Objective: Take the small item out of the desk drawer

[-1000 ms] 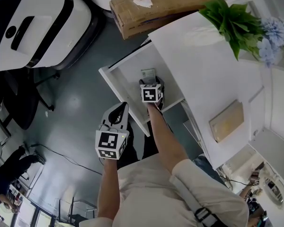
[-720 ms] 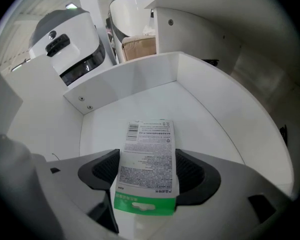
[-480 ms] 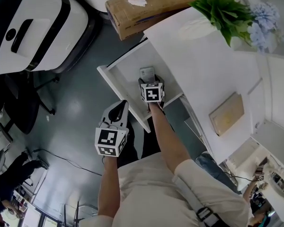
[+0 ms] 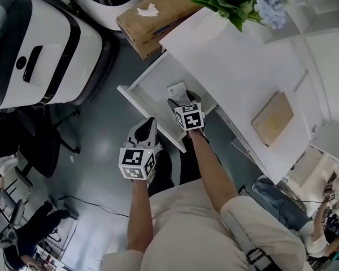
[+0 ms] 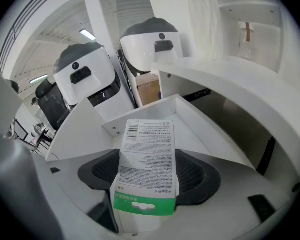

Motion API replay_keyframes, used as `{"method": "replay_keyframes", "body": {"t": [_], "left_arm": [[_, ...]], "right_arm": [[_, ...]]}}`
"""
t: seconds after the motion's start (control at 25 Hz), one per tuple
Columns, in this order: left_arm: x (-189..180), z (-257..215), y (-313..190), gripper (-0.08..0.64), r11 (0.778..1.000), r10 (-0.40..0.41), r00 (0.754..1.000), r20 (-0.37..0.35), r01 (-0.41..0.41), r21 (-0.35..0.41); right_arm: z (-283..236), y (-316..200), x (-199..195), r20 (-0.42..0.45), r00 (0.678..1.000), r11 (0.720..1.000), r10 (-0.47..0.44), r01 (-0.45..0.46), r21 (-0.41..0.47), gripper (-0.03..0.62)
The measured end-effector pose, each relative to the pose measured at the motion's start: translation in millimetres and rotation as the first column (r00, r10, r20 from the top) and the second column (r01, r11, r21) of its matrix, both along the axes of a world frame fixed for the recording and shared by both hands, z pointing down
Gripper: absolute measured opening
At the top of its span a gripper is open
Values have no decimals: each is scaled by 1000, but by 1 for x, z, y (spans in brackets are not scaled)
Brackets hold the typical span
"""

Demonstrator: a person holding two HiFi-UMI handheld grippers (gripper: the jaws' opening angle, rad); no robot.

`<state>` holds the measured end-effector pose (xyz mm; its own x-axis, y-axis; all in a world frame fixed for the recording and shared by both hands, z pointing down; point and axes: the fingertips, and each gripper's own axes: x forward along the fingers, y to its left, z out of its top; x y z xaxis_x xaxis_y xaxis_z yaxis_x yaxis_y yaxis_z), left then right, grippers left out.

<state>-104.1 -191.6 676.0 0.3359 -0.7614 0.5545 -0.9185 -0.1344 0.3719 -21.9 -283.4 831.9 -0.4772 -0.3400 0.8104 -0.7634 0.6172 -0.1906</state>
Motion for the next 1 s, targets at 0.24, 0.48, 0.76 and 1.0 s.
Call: {"method": "replay_keyframes", "body": {"t": [0.24,0.48,0.76,1.0], "left_arm": [[-2,-19,3,15,1000,8,1000,-14,-8,25],[17,-42,15,15,998,34,999,-42,-32,50],[30,-64,22,15,990,114,993,-11,-113,83],[43,-76,45,15,978,185,983,19,-186,93]], "right_arm": [[-59,20,9,71,997,999,18,-22,50,365],[-109,30,28,112,992,990,66,-79,118,365],[-155,48,35,143,984,975,107,-133,180,365],[-181,75,41,184,974,964,134,-171,204,365]]}}
